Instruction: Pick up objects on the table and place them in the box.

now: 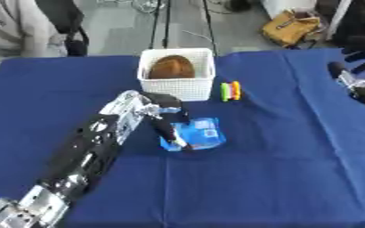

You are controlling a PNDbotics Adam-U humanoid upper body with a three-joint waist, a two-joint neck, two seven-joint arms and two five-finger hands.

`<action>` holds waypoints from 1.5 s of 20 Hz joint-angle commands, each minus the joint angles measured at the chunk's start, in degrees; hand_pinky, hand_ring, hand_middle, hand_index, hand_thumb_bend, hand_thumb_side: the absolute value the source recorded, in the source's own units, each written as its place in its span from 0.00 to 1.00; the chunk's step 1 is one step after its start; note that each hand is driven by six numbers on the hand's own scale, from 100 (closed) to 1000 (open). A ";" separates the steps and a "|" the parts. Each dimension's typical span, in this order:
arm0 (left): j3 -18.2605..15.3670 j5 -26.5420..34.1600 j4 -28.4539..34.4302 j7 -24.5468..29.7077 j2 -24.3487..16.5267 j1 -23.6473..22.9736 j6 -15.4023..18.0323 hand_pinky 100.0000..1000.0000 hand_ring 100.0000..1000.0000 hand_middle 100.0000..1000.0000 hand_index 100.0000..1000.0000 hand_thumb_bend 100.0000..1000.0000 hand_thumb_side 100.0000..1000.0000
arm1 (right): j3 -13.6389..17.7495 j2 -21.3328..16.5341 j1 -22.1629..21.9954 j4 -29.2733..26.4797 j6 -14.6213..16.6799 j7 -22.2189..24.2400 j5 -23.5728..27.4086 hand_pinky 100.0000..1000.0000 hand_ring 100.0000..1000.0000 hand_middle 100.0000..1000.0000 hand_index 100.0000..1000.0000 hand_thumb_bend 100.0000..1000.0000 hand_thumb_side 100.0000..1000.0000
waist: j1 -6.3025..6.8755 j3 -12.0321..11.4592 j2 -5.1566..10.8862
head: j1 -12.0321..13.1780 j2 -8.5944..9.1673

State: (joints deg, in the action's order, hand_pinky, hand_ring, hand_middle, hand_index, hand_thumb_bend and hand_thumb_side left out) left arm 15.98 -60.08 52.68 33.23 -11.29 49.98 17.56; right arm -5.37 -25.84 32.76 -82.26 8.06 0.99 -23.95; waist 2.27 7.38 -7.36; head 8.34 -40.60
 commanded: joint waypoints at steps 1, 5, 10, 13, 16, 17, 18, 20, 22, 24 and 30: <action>0.00 -1.33 1.22 -2.94 -0.42 1.36 -0.57 0.74 0.79 0.72 0.82 0.88 0.70 | 0.17 -0.75 1.17 -0.93 0.16 0.12 -0.23 0.59 0.72 0.71 0.91 0.37 0.62 | -0.17 0.04 0.72 | 0.13 0.47; 0.30 -4.40 1.45 -8.27 -0.42 0.99 -2.45 0.74 0.79 0.72 0.82 0.88 0.69 | 0.17 -0.74 1.17 -0.91 0.18 0.13 -0.25 0.59 0.72 0.71 0.91 0.37 0.62 | -0.10 0.04 0.73 | 0.11 0.46; 0.04 -6.91 -0.78 -10.22 0.39 0.36 -3.32 0.74 0.78 0.72 0.82 0.88 0.69 | 0.14 -0.64 1.21 -0.89 0.22 0.19 -0.25 0.59 0.72 0.71 0.91 0.37 0.62 | -0.20 0.10 0.66 | 0.09 0.51; -0.20 -6.96 -1.97 -9.80 0.78 0.07 -2.91 0.72 0.77 0.69 0.82 0.86 0.64 | 0.17 -0.64 1.24 -0.90 0.21 0.17 -0.24 0.59 0.72 0.71 0.91 0.37 0.62 | -0.27 0.16 0.57 | 0.08 0.58; -0.78 -5.00 -3.14 -9.35 1.34 -0.36 -2.74 0.69 0.74 0.61 0.82 0.82 0.57 | 0.17 -0.60 1.26 -0.92 0.20 0.18 -0.22 0.59 0.72 0.71 0.91 0.37 0.62 | -0.36 0.21 0.43 | 0.08 0.64; -0.87 -3.96 -3.38 -9.41 1.41 -0.40 -2.84 0.67 0.72 0.57 0.81 0.78 0.53 | 0.18 -0.61 1.25 -0.91 0.19 0.18 -0.22 0.59 0.72 0.71 0.91 0.37 0.62 | -0.37 0.22 0.41 | 0.10 0.64; -0.96 -3.05 -3.39 -9.78 1.44 -0.35 -3.15 0.67 0.70 0.54 0.81 0.76 0.51 | 0.18 -0.59 1.25 -0.91 0.19 0.17 -0.20 0.59 0.72 0.71 0.91 0.37 0.62 | -0.36 0.23 0.41 | 0.08 0.63; -1.01 -1.92 -3.21 -10.97 1.39 -0.27 -4.06 0.65 0.65 0.45 0.79 0.71 0.45 | 0.15 -0.54 1.25 -0.90 0.21 0.20 -0.19 0.59 0.72 0.71 0.91 0.37 0.62 | -0.33 0.26 0.40 | 0.07 0.62; -0.99 -1.30 -3.04 -12.78 1.35 -0.27 -5.15 0.63 0.62 0.39 0.78 0.67 0.41 | 0.13 -0.50 1.25 -0.88 0.22 0.23 -0.20 0.59 0.72 0.71 0.91 0.37 0.62 | -0.31 0.27 0.40 | 0.08 0.66; -1.16 -0.71 -2.86 -14.90 1.27 -0.27 -6.33 0.59 0.57 0.28 0.75 0.58 0.36 | 0.15 -0.51 1.22 -0.85 0.21 0.22 -0.20 0.59 0.72 0.71 0.91 0.37 0.62 | -0.30 0.27 0.42 | 0.09 0.66; -1.40 2.62 -1.41 -20.42 0.66 -0.11 -9.85 0.48 0.47 0.10 0.69 0.31 0.29 | 0.21 -0.53 1.12 -0.74 0.17 0.19 -0.19 0.59 0.72 0.71 0.91 0.37 0.62 | -0.32 0.22 0.43 | 0.02 0.63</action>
State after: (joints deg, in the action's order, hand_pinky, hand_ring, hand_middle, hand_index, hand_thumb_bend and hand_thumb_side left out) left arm 15.01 -58.37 49.75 13.77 -9.58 48.79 8.25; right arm -5.38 -25.50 32.78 -82.26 8.25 1.22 -23.95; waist 2.26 7.58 -7.71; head 8.33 -40.57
